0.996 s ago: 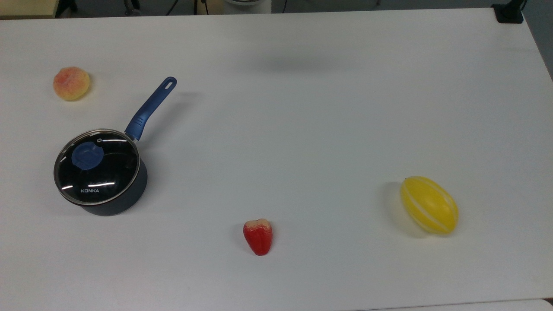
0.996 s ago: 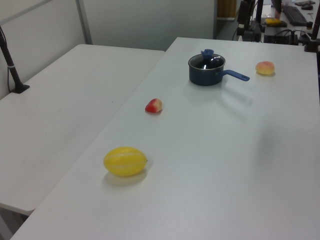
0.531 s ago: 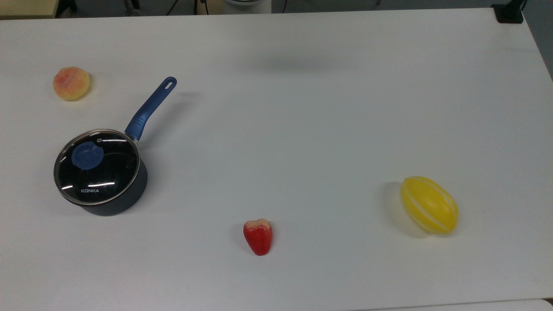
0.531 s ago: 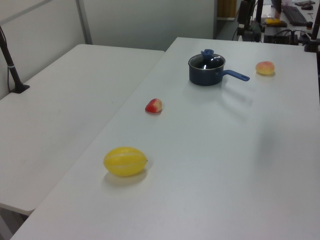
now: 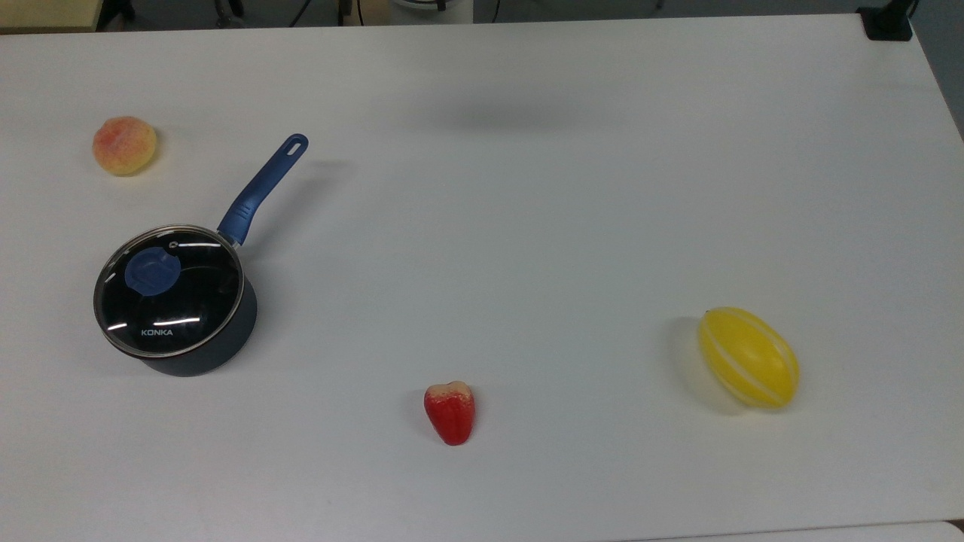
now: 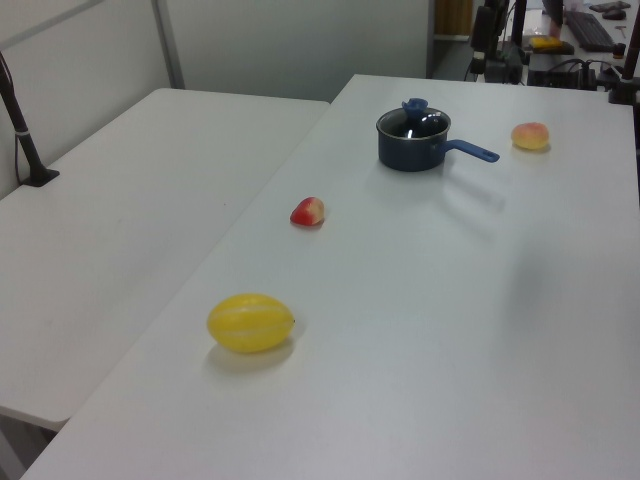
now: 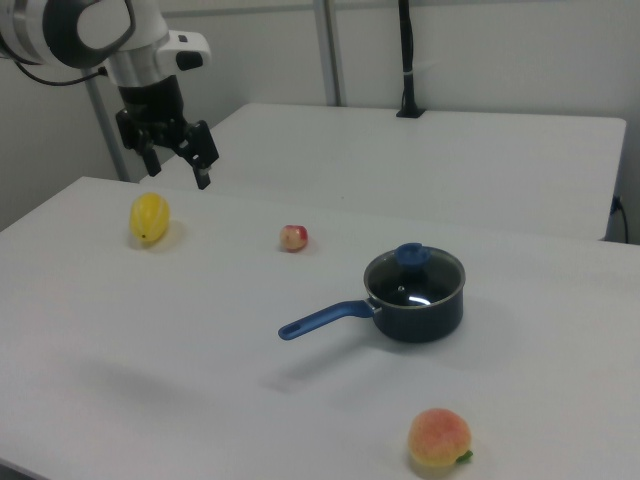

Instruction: Open lid

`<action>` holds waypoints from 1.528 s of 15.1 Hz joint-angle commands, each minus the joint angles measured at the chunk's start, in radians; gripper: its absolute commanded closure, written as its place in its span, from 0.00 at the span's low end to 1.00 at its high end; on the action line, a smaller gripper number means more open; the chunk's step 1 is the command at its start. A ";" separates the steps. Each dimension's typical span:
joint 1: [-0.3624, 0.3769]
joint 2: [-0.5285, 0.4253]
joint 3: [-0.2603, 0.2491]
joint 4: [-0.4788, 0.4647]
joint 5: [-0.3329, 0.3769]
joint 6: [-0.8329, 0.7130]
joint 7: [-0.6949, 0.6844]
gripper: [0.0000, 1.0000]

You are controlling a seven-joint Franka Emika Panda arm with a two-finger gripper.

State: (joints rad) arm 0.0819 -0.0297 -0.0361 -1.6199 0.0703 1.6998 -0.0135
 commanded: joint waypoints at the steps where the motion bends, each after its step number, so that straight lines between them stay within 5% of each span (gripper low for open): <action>1: -0.001 0.028 -0.039 -0.008 -0.039 0.076 -0.011 0.00; 4: -0.002 0.059 -0.074 -0.008 -0.063 0.188 0.026 0.00; 11: -0.033 0.174 -0.148 0.040 -0.182 0.404 0.415 0.00; 16: -0.131 0.367 -0.151 0.234 -0.164 0.429 0.536 0.00; 23: -0.195 0.562 -0.148 0.382 -0.113 0.514 0.570 0.00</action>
State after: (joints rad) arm -0.1083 0.4409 -0.1862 -1.3427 -0.0609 2.2019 0.5335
